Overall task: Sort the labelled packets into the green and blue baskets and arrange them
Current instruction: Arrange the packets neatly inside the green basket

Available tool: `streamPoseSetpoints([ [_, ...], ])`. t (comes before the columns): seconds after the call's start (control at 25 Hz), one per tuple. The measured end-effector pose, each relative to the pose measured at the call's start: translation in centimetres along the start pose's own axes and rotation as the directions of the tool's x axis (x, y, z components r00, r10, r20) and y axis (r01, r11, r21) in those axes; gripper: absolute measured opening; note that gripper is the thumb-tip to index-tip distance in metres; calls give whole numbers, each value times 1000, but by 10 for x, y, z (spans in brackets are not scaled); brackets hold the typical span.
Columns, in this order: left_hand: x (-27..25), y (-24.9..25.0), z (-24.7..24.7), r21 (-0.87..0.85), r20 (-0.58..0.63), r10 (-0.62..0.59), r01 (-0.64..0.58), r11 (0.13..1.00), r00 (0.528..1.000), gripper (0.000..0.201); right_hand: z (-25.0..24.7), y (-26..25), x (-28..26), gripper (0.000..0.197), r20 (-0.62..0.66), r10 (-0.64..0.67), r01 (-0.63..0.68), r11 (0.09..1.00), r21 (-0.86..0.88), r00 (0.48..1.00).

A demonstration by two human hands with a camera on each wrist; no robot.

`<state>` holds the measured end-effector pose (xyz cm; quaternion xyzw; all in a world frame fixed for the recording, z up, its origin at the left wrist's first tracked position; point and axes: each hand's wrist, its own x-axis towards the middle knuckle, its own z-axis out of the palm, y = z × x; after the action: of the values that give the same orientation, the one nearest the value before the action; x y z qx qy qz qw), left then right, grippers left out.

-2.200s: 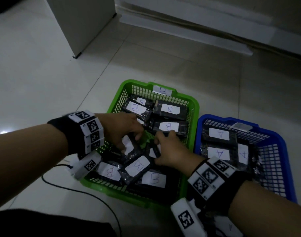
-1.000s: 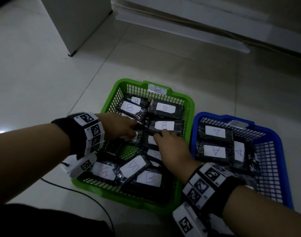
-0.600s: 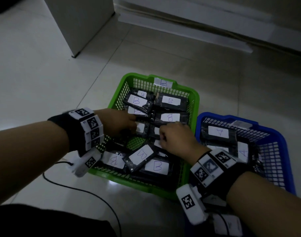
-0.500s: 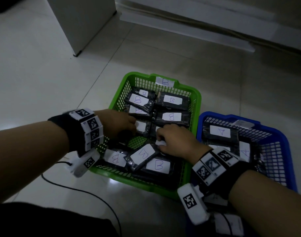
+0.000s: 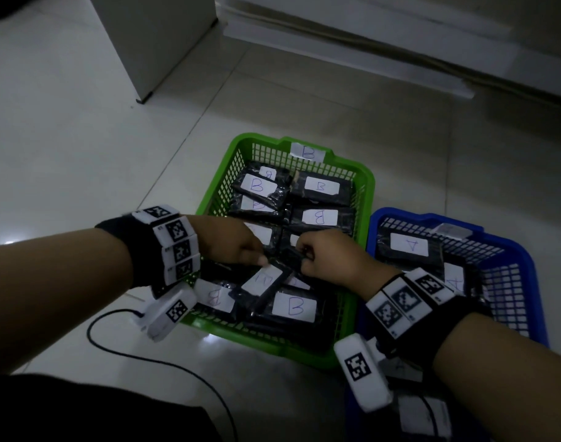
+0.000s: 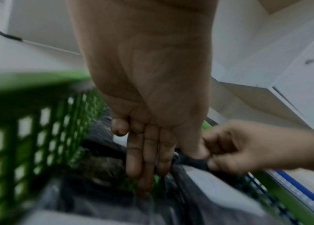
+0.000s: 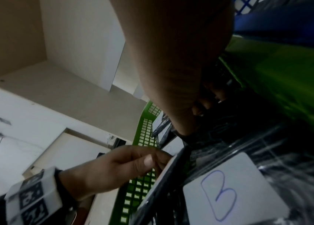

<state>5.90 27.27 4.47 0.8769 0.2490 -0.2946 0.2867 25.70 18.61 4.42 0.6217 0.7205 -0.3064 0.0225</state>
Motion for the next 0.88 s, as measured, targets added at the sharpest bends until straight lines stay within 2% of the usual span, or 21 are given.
streamPoseSetpoints([
  [0.08, 5, 9, 3, -57, 58, -17, 20, 998, 998, 55, -2, 3, 1, 18, 17, 12, -12, 999, 32, 1000],
  [0.16, 9, 14, 3, -105, 43, -35, 39, 994, 998, 56, -1, 6, 1, 17, 37, 19, -20, 1000, 23, 999],
  [0.32, 9, 8, -9, -162, -59, -42, 32, 986, 997, 34, 3, 9, 1, 21, 40, 35, -33, 998, -54, 999],
  [0.4, 4, -1, -20, -160, -178, -63, 34, 987, 982, 23, 5, 9, 0, 23, 27, 21, -19, 997, -71, 999],
  [0.48, 2, -12, -28, -99, -276, -94, 69, 993, 957, 29, 9, 6, -1, 25, 27, 20, -17, 996, -87, 999],
  [0.56, 4, -22, -30, -64, -298, -114, 100, 993, 948, 32, 13, 3, 0, 27, 6, 39, -39, 996, -85, 999],
  [0.68, 10, -24, -23, -54, -355, -94, 79, 995, 930, 33, 11, 2, 3, 27, -81, 106, -102, 994, 50, 991],
  [0.76, 14, -20, -16, 46, -402, -66, 92, 995, 913, 33, 7, 1, 4, 28, -178, 153, -133, 984, 119, 972],
  [0.88, 14, -14, -10, 203, -422, -3, 97, 974, 907, 34, -3, -2, 2, 22, -407, 199, -100, 963, 251, 891],
])
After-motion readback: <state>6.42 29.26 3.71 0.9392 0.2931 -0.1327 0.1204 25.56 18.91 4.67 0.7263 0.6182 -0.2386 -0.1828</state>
